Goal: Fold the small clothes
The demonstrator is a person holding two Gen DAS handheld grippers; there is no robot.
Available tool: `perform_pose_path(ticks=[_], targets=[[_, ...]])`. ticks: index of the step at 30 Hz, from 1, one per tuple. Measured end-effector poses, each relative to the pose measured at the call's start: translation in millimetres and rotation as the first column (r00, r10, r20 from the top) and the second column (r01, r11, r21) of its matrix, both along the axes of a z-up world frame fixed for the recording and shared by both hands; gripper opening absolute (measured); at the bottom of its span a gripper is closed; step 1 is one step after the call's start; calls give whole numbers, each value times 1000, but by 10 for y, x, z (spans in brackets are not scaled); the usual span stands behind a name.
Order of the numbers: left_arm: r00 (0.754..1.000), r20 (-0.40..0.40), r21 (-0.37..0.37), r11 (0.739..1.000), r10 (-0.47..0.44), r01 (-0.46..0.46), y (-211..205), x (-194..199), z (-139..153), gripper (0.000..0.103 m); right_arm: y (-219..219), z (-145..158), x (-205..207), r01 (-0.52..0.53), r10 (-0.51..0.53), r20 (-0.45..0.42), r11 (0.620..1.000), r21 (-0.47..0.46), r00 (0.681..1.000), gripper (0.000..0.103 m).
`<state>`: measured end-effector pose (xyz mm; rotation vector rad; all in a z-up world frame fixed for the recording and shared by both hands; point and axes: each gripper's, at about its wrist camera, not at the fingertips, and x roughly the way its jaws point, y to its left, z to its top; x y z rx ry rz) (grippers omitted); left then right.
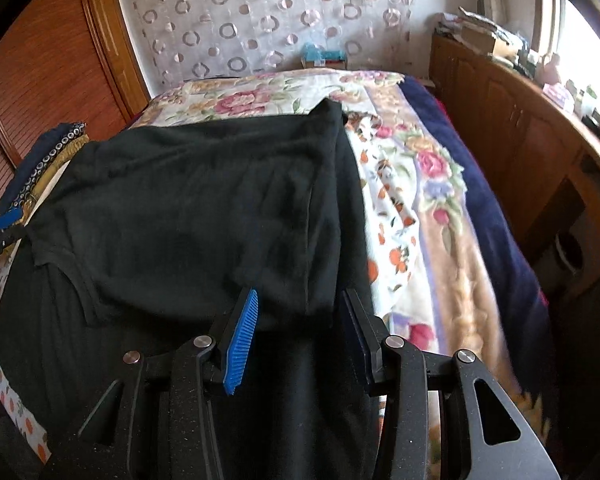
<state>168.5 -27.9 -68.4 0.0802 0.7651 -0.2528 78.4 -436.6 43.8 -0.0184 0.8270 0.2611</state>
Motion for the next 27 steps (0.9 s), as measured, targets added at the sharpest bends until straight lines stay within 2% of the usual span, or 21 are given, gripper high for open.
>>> perform_pose_path(ticks=[8, 13, 21, 27], targets=[[993, -63, -6, 995, 96, -97, 125, -52, -205, 76, 127, -59, 150, -10, 11, 24, 999, -52, 1000, 44], [988, -81, -17, 991, 133, -135, 192, -61, -260, 76, 233, -118, 99, -17, 22, 64, 997, -78, 998, 52], [976, -136, -33, 984, 171, -177, 230, 93, -368, 76, 155, -162, 92, -25, 27, 63, 999, -32, 998, 53], [973, -109, -25, 978, 204, -208, 242, 168, -309, 76, 206, -170, 126, -24, 26, 63, 999, -36, 998, 53]])
